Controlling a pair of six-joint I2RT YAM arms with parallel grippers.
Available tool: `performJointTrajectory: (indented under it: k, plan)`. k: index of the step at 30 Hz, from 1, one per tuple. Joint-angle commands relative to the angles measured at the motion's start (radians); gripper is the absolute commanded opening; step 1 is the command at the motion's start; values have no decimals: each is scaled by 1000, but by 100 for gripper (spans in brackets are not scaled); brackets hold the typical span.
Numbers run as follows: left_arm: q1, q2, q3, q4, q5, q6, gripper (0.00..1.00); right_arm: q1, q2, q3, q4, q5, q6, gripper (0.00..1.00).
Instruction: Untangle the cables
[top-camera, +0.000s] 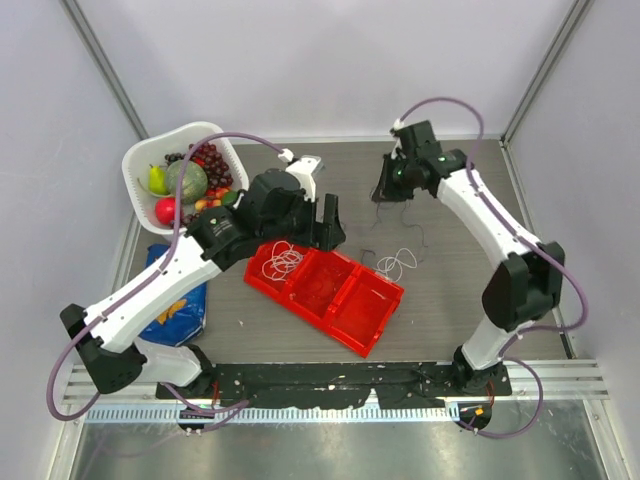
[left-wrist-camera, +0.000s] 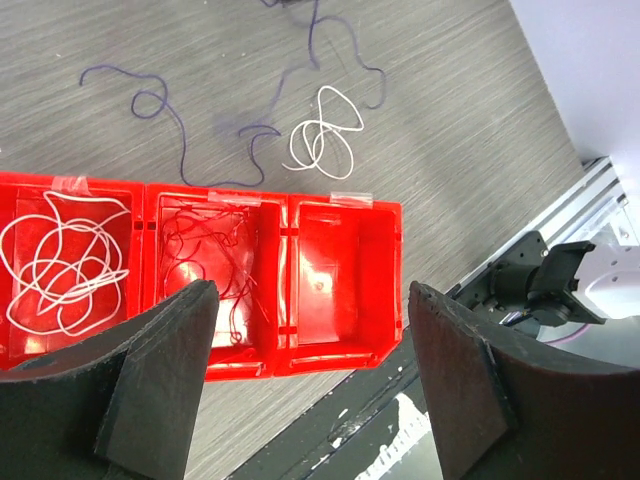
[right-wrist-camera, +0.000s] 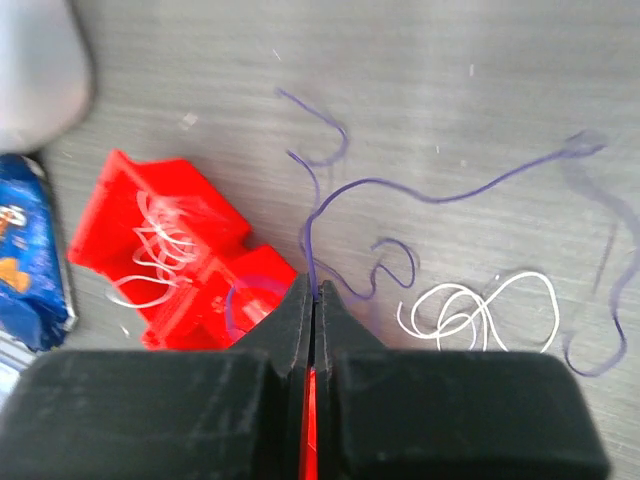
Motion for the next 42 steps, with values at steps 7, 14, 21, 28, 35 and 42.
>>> performJointTrajectory:
  k: [7, 14, 21, 28, 35, 42]
  plan:
    - [26, -59, 54, 102, -11, -31, 83, -1, -275, 282, -60, 115, 2, 1]
    - [37, -85, 72, 170, 1, -63, 83, -1, -360, 362, 73, 0, 23, 1]
    - [60, -144, 41, 222, -30, -89, 84, 2, -419, 385, 231, -181, 60, 1]
    - [62, -283, -84, 320, -212, -93, 85, 1, -530, 254, 362, -396, 97, 1]
    - [62, -346, -117, 297, -378, -81, 90, 6, -645, -1, 432, -584, 144, 1]
    - [60, -320, -112, 273, -419, -126, 100, 32, -677, -66, 417, -614, 161, 1]
